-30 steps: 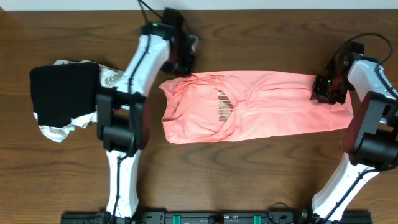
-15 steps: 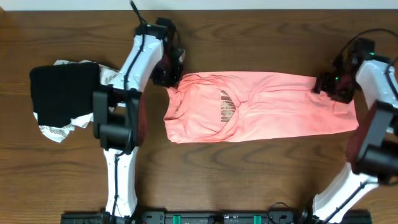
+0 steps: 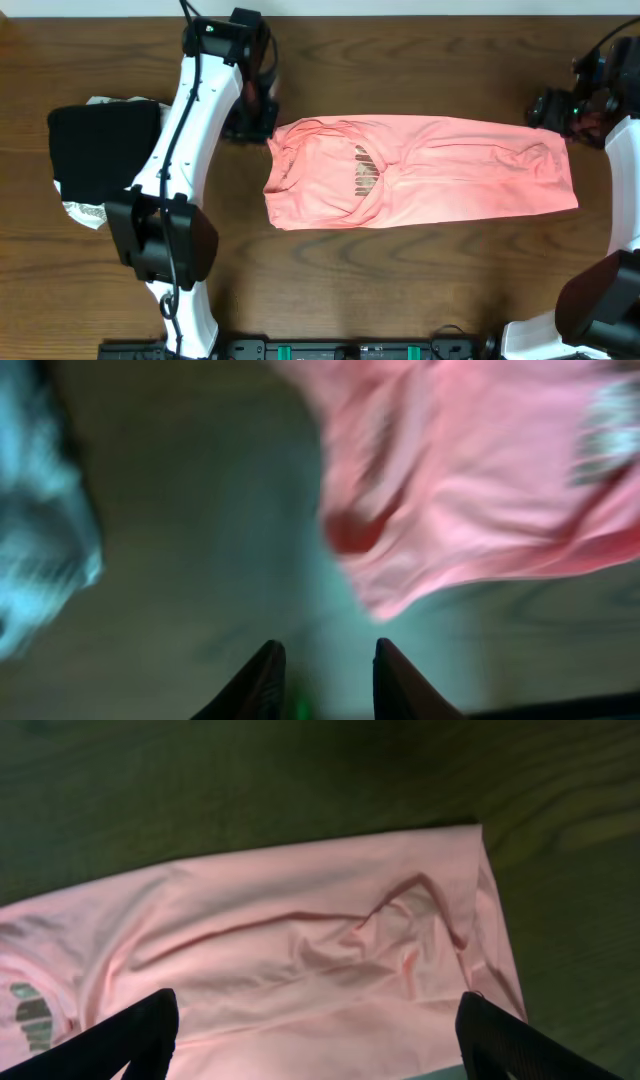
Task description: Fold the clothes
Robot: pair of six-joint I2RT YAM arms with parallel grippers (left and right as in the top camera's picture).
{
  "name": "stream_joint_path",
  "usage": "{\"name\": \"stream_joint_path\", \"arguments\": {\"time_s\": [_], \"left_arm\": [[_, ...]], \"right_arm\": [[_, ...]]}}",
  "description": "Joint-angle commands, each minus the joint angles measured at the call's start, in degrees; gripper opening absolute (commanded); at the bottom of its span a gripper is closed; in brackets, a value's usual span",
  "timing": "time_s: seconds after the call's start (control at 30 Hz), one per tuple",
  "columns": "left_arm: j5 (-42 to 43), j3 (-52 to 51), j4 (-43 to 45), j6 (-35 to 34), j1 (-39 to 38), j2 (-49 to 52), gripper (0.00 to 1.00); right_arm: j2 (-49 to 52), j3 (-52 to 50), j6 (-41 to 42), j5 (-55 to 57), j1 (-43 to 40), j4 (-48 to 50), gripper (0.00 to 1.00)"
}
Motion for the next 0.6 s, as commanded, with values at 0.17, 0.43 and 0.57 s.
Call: {"name": "stream_joint_path", "arguments": {"time_s": [0.17, 0.43, 0.57], "left_arm": [[-16.31, -1.16, -8.04, -12.70, 0.13, -11.54, 0.30], [-11.96, -18.95, 3.67, -20.02, 0.55, -25.79, 0.42], [3.72, -36.41, 18.80, -23.12, 1.09, -31.15, 0.49]], "right_arm": [[-0.52, 0.28, 1.33, -1.68, -0.22, -2.86, 0.90], [-0.50, 0.20, 4.79, -1.66, -0.24, -3.28, 0.85], [-0.50, 0.20, 5.14, -1.64, -0.26, -3.21, 0.85]]}}
